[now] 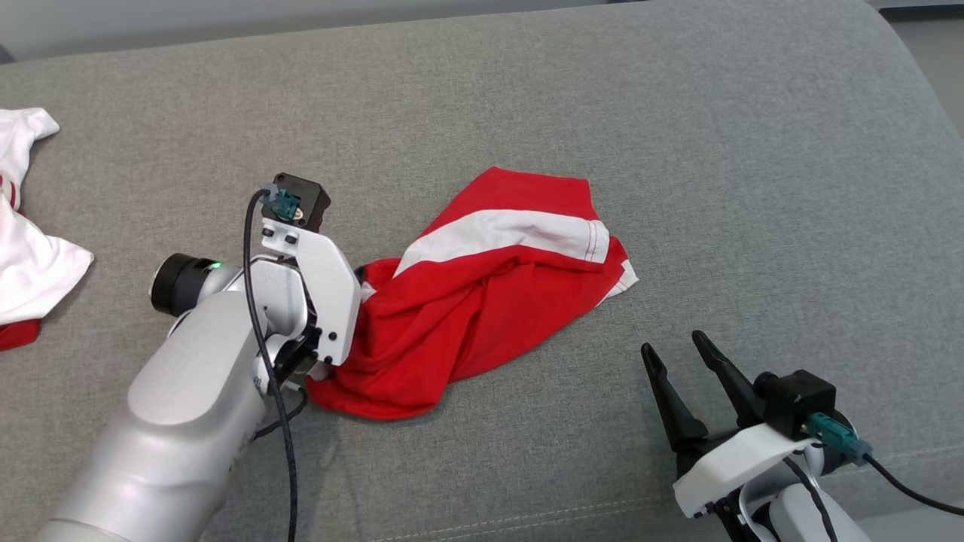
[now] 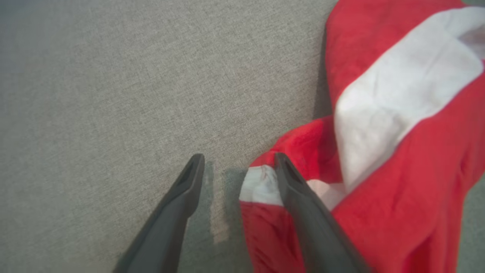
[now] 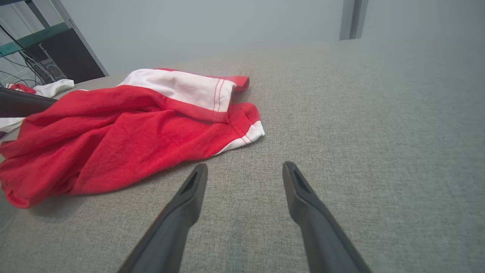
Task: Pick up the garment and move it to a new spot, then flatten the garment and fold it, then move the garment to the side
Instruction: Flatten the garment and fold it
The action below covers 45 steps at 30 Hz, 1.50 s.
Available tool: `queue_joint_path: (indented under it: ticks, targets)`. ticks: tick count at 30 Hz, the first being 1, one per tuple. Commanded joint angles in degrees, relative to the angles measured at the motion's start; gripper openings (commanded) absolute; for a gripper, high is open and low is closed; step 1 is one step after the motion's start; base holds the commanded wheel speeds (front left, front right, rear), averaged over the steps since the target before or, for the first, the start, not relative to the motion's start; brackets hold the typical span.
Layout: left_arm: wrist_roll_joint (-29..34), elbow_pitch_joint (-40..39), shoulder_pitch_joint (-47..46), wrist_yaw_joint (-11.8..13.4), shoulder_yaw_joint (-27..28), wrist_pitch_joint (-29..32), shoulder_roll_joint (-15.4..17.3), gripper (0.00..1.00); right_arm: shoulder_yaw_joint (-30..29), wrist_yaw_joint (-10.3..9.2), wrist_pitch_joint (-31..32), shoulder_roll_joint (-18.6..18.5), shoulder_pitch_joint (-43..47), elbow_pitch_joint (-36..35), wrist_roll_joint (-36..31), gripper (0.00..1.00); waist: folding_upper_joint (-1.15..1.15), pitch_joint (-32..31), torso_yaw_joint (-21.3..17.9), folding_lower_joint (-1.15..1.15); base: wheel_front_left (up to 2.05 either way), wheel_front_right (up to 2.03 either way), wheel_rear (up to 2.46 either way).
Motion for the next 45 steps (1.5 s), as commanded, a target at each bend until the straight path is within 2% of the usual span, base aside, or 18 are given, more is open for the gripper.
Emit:
queue_joint_path:
  ticks: [1,5,10,11,13,14,16,20,28,34,39,45]
  targets:
    - [-0.7,-1.83,-0.95,0.57,1.56,0.43,2.21,0.92,1.1,0.08,-0.68,-0.19,-0.01,-1.17,-0.37,1.0,0.0,0.08,0.14,0.0,0.0,0.0,0.0]
    - [-1.65,-3.8,0.62,1.0,1.37,1.75,1.89,0.94,1.08,0.08,-0.68,-0.17,-0.41,-1.25,-0.34,1.0,0.0,-0.1,0.51,0.0,0.0,0.0,0.0]
    - [-3.02,-6.23,2.71,0.96,1.12,3.29,1.77,0.8,1.2,0.08,-0.68,-0.37,-0.07,-1.12,-0.37,1.0,0.0,-0.54,0.65,0.0,0.0,0.0,0.0]
    - [-3.14,-6.84,3.15,1.05,1.01,3.56,1.83,0.74,1.11,0.08,-0.68,-0.37,0.02,-1.1,-0.37,1.0,0.0,-0.62,0.66,0.0,0.0,0.0,0.0]
    - [-3.24,-8.2,4.07,1.45,0.8,4.08,2.14,0.37,0.92,0.08,-0.68,-0.36,0.2,-1.13,-0.38,1.0,0.0,-0.67,0.72,0.0,0.0,0.0,0.0]
    - [-3.28,-8.87,4.53,1.63,0.73,4.34,2.39,0.29,0.84,0.08,-0.68,-0.36,0.27,-1.16,-0.4,1.0,0.0,-0.65,0.75,0.0,0.0,0.0,0.0]
    - [-3.36,-10.09,5.38,1.98,0.67,4.6,2.9,0.0,0.72,0.08,-0.68,-0.33,0.36,-1.25,-0.45,1.0,0.0,-0.57,0.8,0.0,0.0,0.0,0.0]
    - [-3.15,-12.56,6.66,2.81,0.89,3.39,3.59,0.0,0.66,0.08,-0.68,-0.18,0.36,-1.34,-0.46,1.0,0.0,-0.5,0.99,0.0,0.0,0.0,0.0]
    - [-1.89,-21.39,10.6,6.38,4.22,-8.36,3.94,0.0,-2.1,0.08,-0.68,0.74,-2.05,-0.36,1.43,1.0,0.0,-0.88,2.37,0.0,0.0,0.0,0.0]
    - [-2.02,-27.23,16.24,8.75,5.89,-15.41,3.34,0.0,-3.49,0.08,-0.67,1.4,-7.97,7.21,10.38,1.0,0.0,-0.48,5.51,0.0,0.0,0.0,0.0]
    - [-1.33,-29.07,18.55,10.72,7.29,-22.4,1.51,0.0,1.1,0.08,0.17,-0.03,-14.23,13.4,18.29,1.0,0.0,-0.08,7.96,0.0,0.0,0.0,0.0]
    - [-1.08,-28.47,19.68,10.75,6.38,-25.47,-0.39,0.0,5.99,0.08,-0.04,-2.09,-19.52,18.07,25.12,1.0,0.0,0.13,9.91,0.0,0.0,0.0,0.0]
